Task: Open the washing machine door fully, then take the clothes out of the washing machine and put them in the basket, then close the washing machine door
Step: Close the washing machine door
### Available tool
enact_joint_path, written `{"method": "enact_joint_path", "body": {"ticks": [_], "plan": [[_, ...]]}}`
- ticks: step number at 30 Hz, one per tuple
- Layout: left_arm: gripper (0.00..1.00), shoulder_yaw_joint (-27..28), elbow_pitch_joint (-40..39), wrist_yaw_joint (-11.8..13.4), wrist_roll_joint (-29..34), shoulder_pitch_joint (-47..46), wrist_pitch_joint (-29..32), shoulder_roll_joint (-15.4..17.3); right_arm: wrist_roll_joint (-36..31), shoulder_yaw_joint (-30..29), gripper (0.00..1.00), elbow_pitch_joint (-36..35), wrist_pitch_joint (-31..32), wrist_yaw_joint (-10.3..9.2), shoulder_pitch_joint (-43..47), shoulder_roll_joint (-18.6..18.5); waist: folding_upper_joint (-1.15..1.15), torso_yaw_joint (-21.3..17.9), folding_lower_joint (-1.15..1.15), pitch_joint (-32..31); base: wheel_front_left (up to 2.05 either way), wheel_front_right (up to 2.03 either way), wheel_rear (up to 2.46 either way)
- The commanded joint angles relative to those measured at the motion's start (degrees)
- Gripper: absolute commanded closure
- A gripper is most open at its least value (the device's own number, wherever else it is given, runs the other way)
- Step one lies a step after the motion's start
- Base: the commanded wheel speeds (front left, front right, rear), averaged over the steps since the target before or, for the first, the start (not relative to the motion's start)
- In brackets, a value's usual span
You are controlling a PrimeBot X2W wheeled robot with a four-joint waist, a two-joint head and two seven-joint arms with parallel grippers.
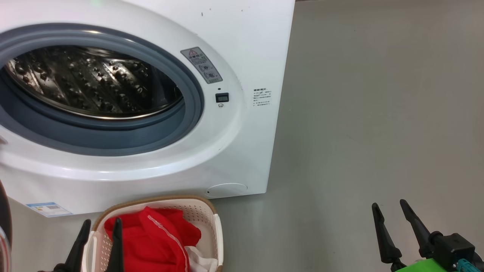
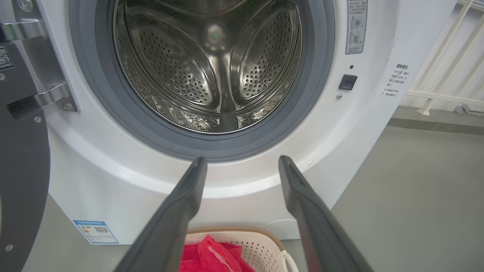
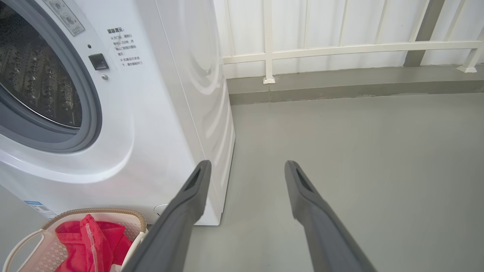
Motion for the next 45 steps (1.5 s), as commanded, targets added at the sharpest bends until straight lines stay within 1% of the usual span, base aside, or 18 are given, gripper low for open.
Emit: {"method": "enact_joint_path", "body": {"ticks": [1, 8, 29, 41, 45], "plan": [[0.0, 1.9, -1.2, -0.3, 0.2, -1.7, -0.5, 0.8, 0.1, 1.6, 0.0, -1.3, -0.4, 0.36, -1.5, -0.5, 0.0, 0.0, 0.0, 0.0, 0.0, 0.0, 0.0], [0.0, 1.7, -1.2, -0.3, 0.6, -1.7, -0.5, 1.0, 0.1, 1.9, 0.0, -1.2, -0.4, 0.36, -1.6, -0.4, 0.0, 0.1, 0.0, 0.0, -0.4, 0.4, 0.0], [0.0, 1.5, -1.9, -0.3, 0.4, -1.3, -0.5, 0.6, 0.1, 2.4, 0.0, -1.1, -0.4, 0.36, -1.9, -0.5, 0.0, 0.6, 0.0, 0.2, -1.04, 1.04, 0.01], [0.0, 1.5, -1.8, -0.3, 0.6, -1.4, -0.5, 0.5, 0.1, 2.5, 0.0, -1.2, -0.4, 0.36, -2.0, -0.5, 0.0, 0.7, 0.0, 0.2, -0.11, 0.11, 0.0], [0.0, 1.9, -1.1, -0.3, 0.7, -1.9, -0.5, 0.2, 0.1, 2.6, 0.0, -1.2, -0.4, 0.36, -2.1, -0.5, 0.0, 1.7, 0.0, 0.2, 0.0, 0.0, 0.0]]}}
